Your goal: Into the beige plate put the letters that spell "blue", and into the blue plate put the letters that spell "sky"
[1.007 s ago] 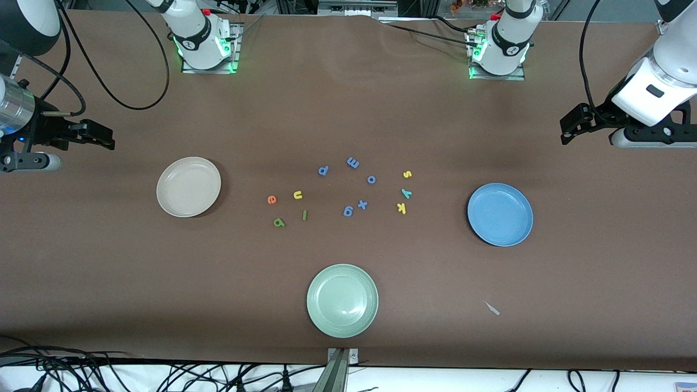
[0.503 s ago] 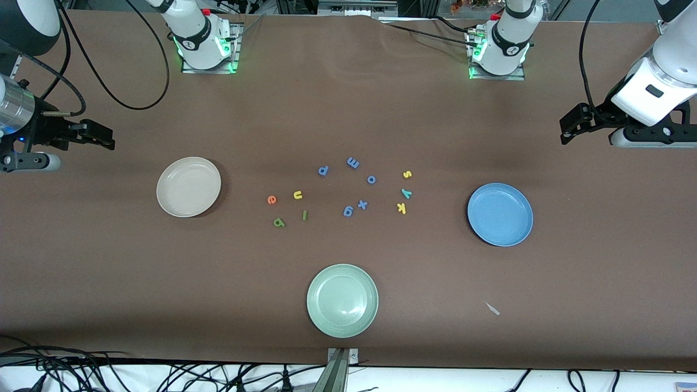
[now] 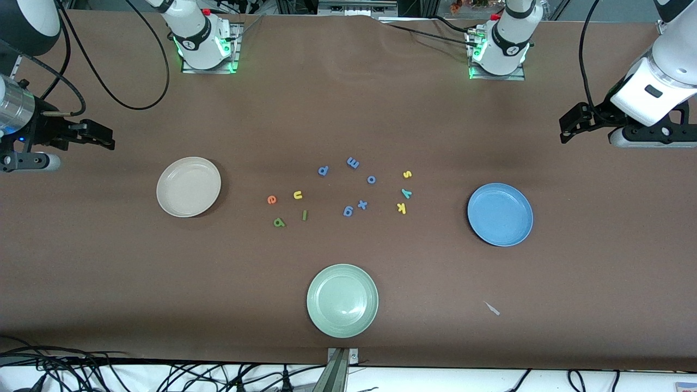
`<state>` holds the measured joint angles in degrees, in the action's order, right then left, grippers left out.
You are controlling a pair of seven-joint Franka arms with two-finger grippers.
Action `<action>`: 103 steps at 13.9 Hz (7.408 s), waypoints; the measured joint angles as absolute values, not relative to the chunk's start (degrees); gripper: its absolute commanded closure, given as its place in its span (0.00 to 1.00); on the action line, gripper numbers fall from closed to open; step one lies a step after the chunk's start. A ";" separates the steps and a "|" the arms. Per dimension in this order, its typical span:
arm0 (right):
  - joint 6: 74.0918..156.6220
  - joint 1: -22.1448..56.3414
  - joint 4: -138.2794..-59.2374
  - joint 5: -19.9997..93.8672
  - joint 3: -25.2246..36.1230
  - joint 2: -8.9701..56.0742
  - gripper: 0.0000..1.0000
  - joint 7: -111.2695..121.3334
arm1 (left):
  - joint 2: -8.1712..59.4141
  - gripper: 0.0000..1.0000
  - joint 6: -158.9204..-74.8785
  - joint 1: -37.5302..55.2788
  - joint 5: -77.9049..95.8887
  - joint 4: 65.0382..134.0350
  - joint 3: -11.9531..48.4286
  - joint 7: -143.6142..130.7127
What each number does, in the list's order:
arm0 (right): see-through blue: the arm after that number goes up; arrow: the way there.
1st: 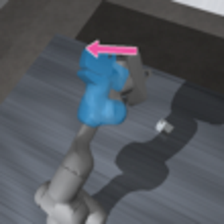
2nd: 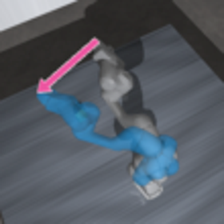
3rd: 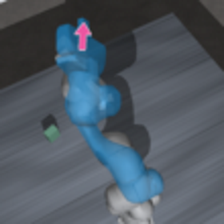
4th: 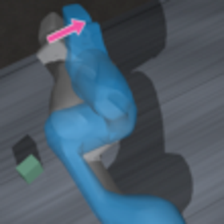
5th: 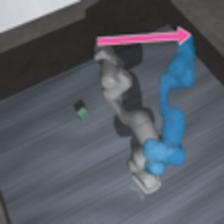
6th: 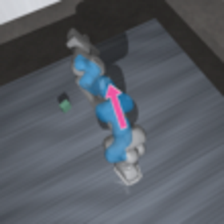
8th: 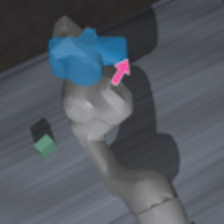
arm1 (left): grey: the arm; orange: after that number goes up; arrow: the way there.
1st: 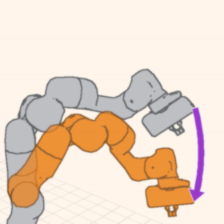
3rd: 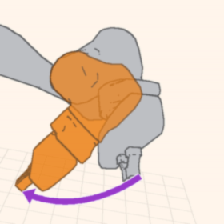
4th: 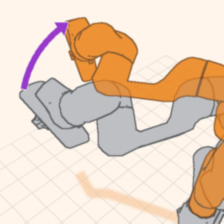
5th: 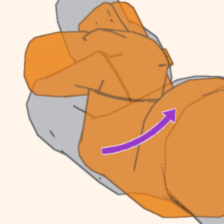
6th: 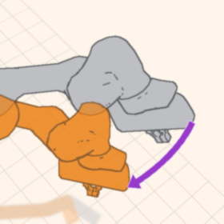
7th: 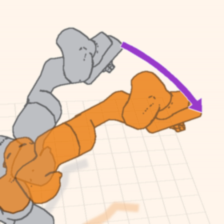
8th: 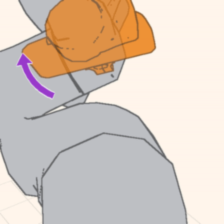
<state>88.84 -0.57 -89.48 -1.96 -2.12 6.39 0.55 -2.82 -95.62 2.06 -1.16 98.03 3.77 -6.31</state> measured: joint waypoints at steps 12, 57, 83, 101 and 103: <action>88.78 -0.57 -89.48 -1.96 -2.13 6.39 0.00 0.55 | -2.82 0.00 -95.59 2.06 -1.16 98.03 3.77 -6.31; 88.39 -0.59 -89.55 -1.96 -2.06 6.46 0.00 0.55 | -2.82 0.00 -95.59 2.10 -1.16 98.03 3.85 -6.29; 88.39 -0.59 -89.55 -1.96 -1.97 6.48 0.00 0.55 | -2.82 0.00 -94.10 2.11 -1.16 98.03 3.60 -6.27; 91.77 0.23 -89.57 -1.93 -2.23 8.63 0.00 0.57 | 4.34 0.00 -91.74 3.23 -1.16 99.02 4.16 -6.23; 94.09 2.52 -89.60 -1.84 -2.33 10.94 0.00 0.54 | 7.20 0.00 -92.02 4.22 -1.16 97.65 4.35 -6.23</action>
